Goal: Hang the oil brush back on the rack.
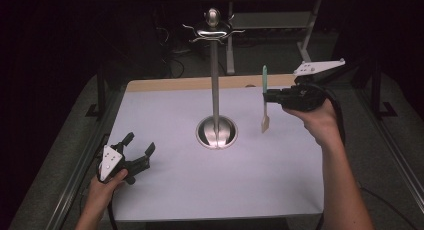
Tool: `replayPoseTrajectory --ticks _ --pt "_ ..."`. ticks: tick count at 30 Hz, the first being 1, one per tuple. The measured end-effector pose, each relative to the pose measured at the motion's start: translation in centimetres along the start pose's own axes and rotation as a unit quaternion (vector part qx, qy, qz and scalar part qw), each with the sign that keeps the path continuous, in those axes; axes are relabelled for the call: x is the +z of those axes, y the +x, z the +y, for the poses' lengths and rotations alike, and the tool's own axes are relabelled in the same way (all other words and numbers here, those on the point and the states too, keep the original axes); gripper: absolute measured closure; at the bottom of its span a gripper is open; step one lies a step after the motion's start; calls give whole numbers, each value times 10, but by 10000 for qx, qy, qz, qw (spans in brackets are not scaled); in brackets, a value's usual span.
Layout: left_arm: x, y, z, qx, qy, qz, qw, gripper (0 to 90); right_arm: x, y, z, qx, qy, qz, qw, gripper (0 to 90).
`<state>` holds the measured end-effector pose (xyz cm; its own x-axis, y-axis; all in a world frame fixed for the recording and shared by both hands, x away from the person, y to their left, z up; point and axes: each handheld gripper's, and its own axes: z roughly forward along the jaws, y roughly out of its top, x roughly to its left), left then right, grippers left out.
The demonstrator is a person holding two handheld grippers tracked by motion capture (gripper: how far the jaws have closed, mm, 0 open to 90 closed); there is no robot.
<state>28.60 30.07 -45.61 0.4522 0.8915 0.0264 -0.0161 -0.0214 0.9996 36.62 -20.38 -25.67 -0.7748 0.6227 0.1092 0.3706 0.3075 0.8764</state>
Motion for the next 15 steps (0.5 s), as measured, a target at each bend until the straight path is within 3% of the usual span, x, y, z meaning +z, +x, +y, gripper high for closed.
replayPoseTrajectory --ticks 11,15 --pt "0 -1 0 -36 -17 3 10000 145 -6 4 48 -341 -186 120 9992 798" --pt "0 -1 0 -33 -17 3 10000 145 -7 4 58 -391 -233 170 9988 798"
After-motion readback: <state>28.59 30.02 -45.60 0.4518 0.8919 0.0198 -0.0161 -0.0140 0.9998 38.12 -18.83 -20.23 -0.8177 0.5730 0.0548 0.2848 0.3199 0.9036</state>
